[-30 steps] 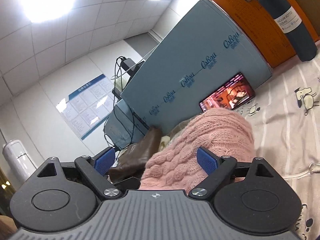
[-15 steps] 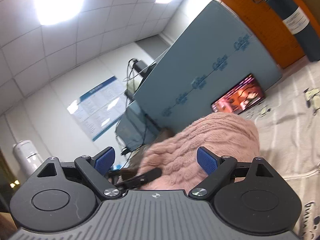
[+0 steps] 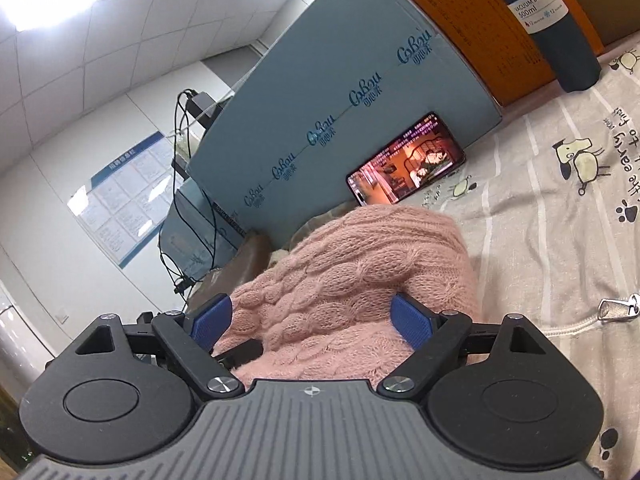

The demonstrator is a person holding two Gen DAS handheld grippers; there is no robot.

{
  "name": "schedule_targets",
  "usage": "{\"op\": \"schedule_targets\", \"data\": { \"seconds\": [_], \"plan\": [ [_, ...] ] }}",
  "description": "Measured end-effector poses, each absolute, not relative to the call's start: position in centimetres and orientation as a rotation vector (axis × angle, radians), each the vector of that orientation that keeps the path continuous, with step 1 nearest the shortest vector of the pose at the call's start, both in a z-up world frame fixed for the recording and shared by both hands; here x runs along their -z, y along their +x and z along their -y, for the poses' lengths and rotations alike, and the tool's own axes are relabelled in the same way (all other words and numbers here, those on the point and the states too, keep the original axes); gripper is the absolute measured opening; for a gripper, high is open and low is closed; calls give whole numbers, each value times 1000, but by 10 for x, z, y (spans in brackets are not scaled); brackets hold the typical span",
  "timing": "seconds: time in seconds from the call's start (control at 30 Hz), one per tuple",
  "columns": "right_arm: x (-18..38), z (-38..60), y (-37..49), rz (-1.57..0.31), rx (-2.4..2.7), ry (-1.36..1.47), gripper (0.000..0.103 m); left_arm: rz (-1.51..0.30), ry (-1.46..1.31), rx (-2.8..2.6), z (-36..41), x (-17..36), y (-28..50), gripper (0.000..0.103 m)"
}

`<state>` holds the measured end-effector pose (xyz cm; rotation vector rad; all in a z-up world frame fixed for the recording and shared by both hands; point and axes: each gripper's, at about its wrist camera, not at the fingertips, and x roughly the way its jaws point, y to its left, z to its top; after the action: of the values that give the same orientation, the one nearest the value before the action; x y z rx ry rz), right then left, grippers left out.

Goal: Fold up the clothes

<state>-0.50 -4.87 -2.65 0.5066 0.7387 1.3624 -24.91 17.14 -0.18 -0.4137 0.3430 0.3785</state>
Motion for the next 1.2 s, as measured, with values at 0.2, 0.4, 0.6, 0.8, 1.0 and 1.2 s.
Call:
{"op": "schedule_targets", "data": {
  "seconds": [0.2, 0.4, 0.6, 0.8, 1.0, 1.2],
  "plan": [
    [18, 69, -7, -601, -1191, 536, 96, -265, -539, -435, -177, -10, -271, 83],
    [29, 64, 7, -724, -1096, 529, 96, -300, -674, -421, -183, 0, -272, 88],
    [38, 56, 9, -814, -1115, 487, 96, -365, -813, -389, -185, 20, -256, 93],
    [40, 44, 3, -845, -1159, 411, 97, -357, -826, -329, -174, 26, -237, 96],
    [39, 45, -1, -819, -1128, 380, 76, -328, -742, -351, -162, 30, -231, 64],
    [31, 55, -6, -767, -1126, 391, 49, -296, -718, -303, -153, 19, -235, 41]
  ]
}}
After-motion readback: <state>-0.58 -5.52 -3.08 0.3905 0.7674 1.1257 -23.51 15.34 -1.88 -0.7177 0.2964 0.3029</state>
